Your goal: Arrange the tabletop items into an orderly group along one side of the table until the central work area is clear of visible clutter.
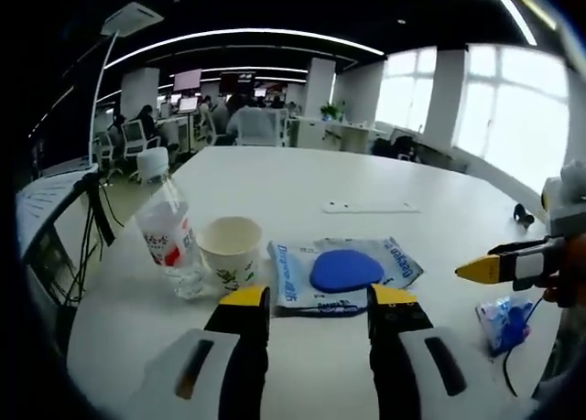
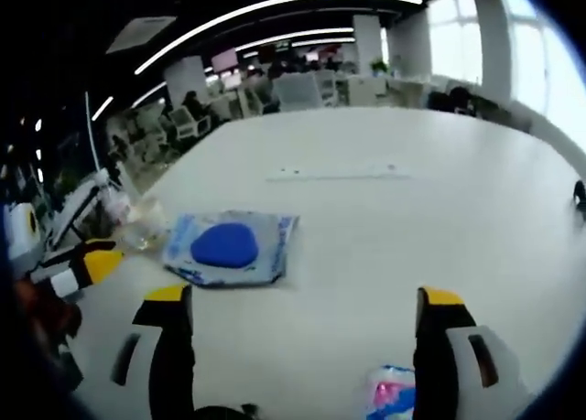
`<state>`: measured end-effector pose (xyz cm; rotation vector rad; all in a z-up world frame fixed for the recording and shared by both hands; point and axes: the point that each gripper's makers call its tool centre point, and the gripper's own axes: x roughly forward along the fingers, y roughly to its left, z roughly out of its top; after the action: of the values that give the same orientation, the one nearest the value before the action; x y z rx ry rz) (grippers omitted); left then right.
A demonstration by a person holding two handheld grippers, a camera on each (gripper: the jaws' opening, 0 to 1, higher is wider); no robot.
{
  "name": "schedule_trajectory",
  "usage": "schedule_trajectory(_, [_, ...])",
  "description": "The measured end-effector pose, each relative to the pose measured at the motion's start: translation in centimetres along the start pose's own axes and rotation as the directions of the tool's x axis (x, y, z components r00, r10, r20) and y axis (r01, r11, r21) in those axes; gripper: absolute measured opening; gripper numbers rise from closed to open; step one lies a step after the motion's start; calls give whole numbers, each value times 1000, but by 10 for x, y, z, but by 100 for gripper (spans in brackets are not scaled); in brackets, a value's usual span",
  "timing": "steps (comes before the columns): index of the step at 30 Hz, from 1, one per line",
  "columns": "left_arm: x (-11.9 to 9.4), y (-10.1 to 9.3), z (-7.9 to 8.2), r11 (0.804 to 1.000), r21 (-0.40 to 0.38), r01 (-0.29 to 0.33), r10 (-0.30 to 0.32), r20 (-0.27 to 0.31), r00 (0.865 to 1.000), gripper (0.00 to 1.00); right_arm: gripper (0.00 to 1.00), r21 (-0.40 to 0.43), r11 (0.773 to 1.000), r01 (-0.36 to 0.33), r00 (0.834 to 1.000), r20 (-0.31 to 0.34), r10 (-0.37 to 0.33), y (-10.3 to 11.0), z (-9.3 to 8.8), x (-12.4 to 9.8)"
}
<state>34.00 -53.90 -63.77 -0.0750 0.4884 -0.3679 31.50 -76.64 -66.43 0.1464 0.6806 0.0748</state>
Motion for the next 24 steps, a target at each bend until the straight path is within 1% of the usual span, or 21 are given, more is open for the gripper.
schedule_trajectory(7, [-6, -10, -2, 1000, 8, 28, -28, 3, 1000, 49, 100, 19, 1000, 2, 1000, 6, -2, -5, -7, -13])
schedule_trajectory(9, [-7, -15, -5, 999, 30, 40, -39, -10, 999, 49, 100, 16, 1000, 4, 1000, -3, -4, -6, -11, -16])
schedule_trajectory(11, [-9, -17, -6, 998, 36, 45, -44, -9, 999, 50, 100, 28, 1000, 6, 1000, -1, -6, -8, -14, -20])
schedule_trajectory(15, [-12, -23, -8, 998, 33, 62, -62, -11, 998, 53, 100, 13, 1000, 11, 1000, -1, -11, -9, -18, -26])
schedule_trajectory(24, [-20, -41, -9, 993, 56, 105, -104, -8, 995, 59, 100, 18, 1000, 12, 1000, 12, -12, -19, -25, -43])
